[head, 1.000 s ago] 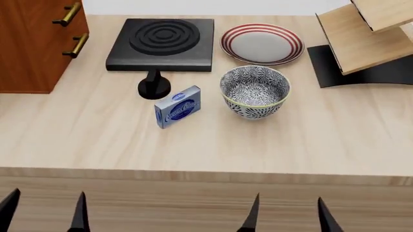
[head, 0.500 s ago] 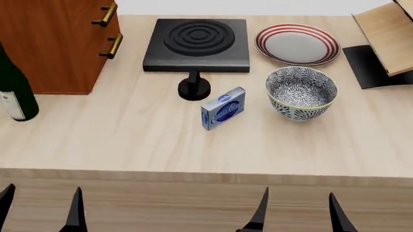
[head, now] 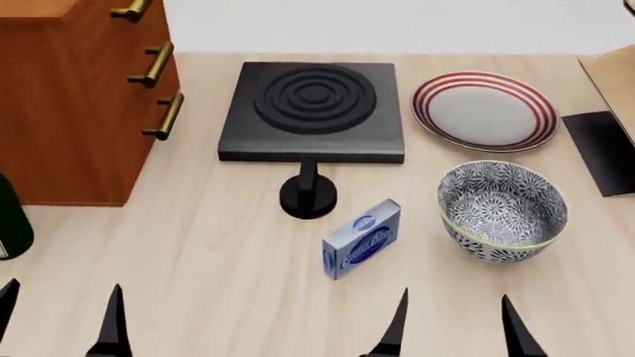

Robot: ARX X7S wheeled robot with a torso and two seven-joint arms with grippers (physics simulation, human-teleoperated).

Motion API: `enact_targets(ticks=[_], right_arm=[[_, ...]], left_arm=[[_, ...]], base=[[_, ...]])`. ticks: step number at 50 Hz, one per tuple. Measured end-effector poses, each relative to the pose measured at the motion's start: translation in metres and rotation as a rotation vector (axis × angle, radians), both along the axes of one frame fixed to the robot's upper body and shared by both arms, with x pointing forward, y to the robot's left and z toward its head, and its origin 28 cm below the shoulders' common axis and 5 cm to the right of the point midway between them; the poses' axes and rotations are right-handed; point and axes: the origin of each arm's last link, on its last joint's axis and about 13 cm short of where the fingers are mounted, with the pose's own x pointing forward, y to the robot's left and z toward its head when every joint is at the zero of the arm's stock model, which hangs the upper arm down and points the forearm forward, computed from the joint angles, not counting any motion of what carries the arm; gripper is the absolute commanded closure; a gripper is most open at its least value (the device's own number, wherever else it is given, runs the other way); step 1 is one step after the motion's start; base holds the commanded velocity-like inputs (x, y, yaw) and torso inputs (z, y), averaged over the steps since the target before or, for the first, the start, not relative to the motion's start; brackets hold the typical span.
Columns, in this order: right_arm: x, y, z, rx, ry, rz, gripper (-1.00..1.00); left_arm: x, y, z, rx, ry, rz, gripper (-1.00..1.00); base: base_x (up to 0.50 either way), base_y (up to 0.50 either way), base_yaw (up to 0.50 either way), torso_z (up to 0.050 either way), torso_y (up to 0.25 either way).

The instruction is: Pick up the cream cheese and put it in the bowl.

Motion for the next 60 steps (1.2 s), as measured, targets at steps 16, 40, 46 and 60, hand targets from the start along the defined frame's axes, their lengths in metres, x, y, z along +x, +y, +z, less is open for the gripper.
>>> enact_targets(ticks=[16, 40, 46, 60], right_arm=[[-0.001, 0.0, 0.002, -0.005, -0.005, 0.01, -1.0], [-0.004, 0.001, 0.003, 0.002, -0.015, 0.026, -1.0], [-0.005, 0.002, 0.004, 0.001, -0.021, 0.022, -1.0], [-0.009, 0.002, 0.015, -0.006, -0.044, 0.006, -1.0]], left_arm=[[0.002, 0.001, 0.0, 0.002, -0.002, 0.002, -1.0], [0.001, 0.003, -0.001, -0.006, -0.006, 0.006, -1.0], [0.001, 0.004, -0.001, -0.01, -0.01, 0.002, -1.0], [-0.002, 0.006, 0.007, -0.008, -0.026, 0.005, -1.0]], base=[[0.5, 0.0, 0.0, 0.0, 0.0], [0.4, 0.06, 0.0, 0.0, 0.001], [0.0, 0.0, 0.0, 0.0, 0.0], [0.0, 0.0, 0.0, 0.0, -0.143]])
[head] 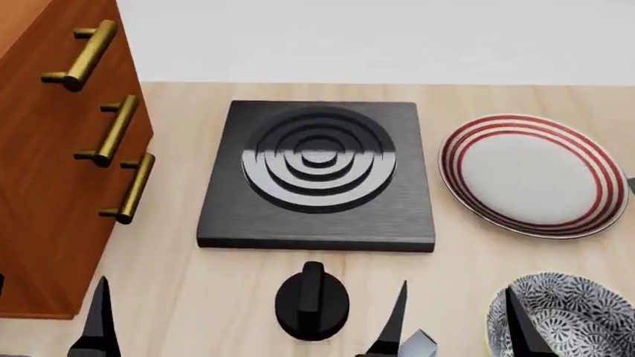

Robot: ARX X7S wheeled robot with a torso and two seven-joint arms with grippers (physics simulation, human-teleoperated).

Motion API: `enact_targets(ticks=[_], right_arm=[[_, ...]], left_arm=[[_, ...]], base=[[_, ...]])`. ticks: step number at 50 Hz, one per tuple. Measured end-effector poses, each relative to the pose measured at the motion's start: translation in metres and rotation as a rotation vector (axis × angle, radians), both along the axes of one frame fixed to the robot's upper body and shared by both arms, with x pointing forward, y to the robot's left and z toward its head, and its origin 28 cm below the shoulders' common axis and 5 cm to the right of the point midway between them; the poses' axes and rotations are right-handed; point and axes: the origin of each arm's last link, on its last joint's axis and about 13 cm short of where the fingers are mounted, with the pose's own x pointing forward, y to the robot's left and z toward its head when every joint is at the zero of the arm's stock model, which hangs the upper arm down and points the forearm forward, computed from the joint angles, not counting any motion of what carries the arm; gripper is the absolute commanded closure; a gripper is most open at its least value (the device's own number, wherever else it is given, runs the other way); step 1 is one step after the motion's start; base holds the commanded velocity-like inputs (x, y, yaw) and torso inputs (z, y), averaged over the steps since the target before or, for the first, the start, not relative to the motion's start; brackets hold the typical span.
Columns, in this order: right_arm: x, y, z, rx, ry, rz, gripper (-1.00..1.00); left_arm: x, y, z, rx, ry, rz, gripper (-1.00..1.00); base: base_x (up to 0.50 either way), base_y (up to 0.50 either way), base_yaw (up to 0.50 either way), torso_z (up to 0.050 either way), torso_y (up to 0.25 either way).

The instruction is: Pick up the cream cheese and put it in the bowl.

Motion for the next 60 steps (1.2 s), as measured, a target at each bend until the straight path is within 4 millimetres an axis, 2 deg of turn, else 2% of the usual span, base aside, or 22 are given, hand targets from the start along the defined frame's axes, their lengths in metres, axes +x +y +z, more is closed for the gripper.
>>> enact_targets(ticks=[28, 40, 60], right_arm=[[-0.012, 0.005, 0.018, -0.029, -0.035, -0.005, -1.0], [-0.021, 0.012, 0.028, -0.041, -0.076, -0.026, -1.0], [-0.035, 0.047, 0.037, -0.053, -0.088, -0.015, -1.0]], left_arm=[[-0.003, 0.004, 0.004, 0.012, -0.028, 0.015, -1.0], [-0.004, 0.004, 0.002, 0.021, -0.051, -0.01, -1.0], [-0.003, 0.006, 0.001, 0.039, -0.045, 0.017, -1.0]], base=[[0.0, 0.0, 0.0, 0.0, -0.25], [0.0, 0.0, 0.0, 0.0, 0.0], [0.0, 0.0, 0.0, 0.0, 0.0]])
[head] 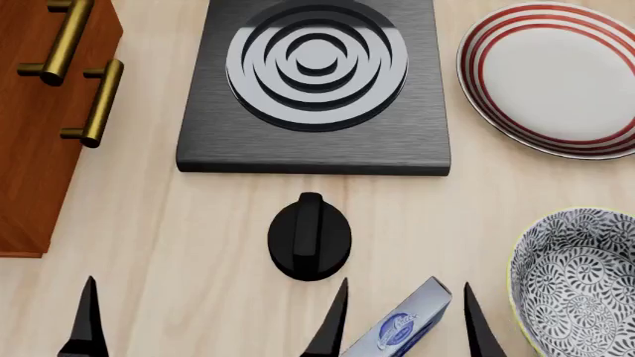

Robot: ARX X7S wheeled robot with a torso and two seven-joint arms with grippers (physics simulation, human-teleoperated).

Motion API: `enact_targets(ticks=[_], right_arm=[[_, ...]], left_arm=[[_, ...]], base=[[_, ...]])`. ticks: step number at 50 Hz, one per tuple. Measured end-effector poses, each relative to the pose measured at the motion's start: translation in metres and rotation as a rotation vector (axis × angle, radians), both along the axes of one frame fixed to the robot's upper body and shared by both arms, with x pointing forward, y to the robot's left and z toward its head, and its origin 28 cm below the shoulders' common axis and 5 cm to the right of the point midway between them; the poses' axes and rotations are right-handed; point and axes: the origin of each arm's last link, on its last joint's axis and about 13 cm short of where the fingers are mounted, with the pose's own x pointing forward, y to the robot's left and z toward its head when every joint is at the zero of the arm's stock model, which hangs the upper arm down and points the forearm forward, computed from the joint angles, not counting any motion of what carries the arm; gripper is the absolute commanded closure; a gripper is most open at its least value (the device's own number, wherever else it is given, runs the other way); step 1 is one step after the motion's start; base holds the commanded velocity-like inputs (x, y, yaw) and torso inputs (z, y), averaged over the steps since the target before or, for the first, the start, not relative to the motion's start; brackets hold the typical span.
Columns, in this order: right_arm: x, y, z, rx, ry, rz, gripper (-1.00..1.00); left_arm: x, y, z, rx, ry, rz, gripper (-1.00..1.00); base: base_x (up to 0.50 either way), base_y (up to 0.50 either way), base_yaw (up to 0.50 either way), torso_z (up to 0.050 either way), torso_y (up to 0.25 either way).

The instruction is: Pick up the cream cheese and put it in the bowl.

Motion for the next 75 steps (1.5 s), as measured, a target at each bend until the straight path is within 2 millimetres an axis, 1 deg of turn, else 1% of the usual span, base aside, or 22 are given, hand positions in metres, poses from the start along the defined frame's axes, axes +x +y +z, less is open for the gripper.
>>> enact_targets(ticks=[13, 29, 39, 48, 62, 71, 75], right_arm=[[0.006, 0.014, -0.005, 0.01, 0.072, -0.002, -1.0], [0.012, 0.022, -0.007, 0.053, 0.166, -0.023, -1.0], [0.012, 0.029, -0.005, 0.072, 0.133, -0.049, -1.0], [0.015, 0.038, -0.004, 0.07, 0.057, -0.187, -1.0], [0.014, 0.054, -0.007, 0.046, 0.001, -0.333, -1.0], [0.014, 0.063, -0.008, 0.047, -0.013, -0.371, -1.0], [0.014, 0.066, -0.008, 0.052, 0.009, -0.366, -1.0]], left_arm=[[0.0, 0.002, -0.002, 0.012, -0.007, 0.02, -1.0], [0.0, 0.004, -0.006, 0.008, -0.003, 0.026, -1.0], [0.0, 0.005, -0.007, 0.004, -0.002, 0.028, -1.0], [0.0, 0.007, -0.008, 0.001, 0.0, 0.032, -1.0], [0.001, 0.008, -0.01, -0.002, 0.004, 0.04, -1.0], [0.001, 0.009, -0.012, 0.002, 0.005, 0.045, -1.0], [0.0, 0.008, -0.014, 0.013, 0.0, 0.046, -1.0]], base=[[0.0, 0.0, 0.0, 0.0, 0.0], [0.0, 0.0, 0.0, 0.0, 0.0], [0.0, 0.0, 0.0, 0.0, 0.0], [0.0, 0.0, 0.0, 0.0, 0.0], [0.0, 0.0, 0.0, 0.0, 0.0], [0.0, 0.0, 0.0, 0.0, 0.0], [0.0, 0.0, 0.0, 0.0, 0.0]])
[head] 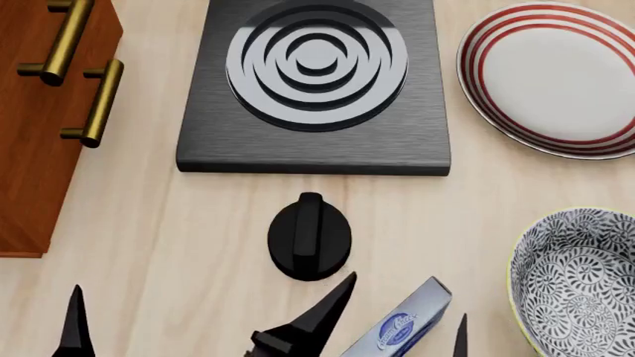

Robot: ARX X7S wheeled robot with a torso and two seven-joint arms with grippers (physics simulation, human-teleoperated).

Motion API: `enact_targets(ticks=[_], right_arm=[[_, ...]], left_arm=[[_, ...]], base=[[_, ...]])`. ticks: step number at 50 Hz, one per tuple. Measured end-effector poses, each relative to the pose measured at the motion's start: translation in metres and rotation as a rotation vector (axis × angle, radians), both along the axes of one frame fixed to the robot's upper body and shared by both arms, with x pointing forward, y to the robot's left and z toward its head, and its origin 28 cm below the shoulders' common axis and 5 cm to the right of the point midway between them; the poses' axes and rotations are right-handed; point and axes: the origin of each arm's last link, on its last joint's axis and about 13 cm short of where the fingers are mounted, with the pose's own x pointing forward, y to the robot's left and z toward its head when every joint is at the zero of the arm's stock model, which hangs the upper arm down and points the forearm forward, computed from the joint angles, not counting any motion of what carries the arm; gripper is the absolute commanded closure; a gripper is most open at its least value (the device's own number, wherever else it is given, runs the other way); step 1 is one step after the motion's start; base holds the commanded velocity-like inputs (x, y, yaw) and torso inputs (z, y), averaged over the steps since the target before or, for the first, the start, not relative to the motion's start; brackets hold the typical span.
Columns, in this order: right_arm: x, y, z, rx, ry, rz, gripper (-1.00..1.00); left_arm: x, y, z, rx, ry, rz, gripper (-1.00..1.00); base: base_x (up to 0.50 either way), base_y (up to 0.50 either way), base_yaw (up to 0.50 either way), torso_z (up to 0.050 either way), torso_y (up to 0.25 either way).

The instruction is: Pick up the cream cheese and put it in the bowl.

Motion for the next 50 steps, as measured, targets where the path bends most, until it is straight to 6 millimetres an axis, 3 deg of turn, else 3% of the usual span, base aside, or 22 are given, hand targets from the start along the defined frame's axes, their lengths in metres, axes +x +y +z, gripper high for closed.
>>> enact_targets(ticks=[16, 50], right_arm=[[0.005, 0.014, -0.004, 0.051, 0.047, 0.003, -1.0], [0.009, 0.02, -0.014, 0.11, 0.203, 0.017, -1.0]], left_arm=[[-0.002, 0.003, -0.002, 0.0, -0.012, 0.012, -1.0], [0.002, 0.009, -0.01, -0.04, 0.001, 0.041, -1.0]], base=[[0.0, 0.0, 0.0, 0.0, 0.0], [0.0, 0.0, 0.0, 0.0, 0.0]])
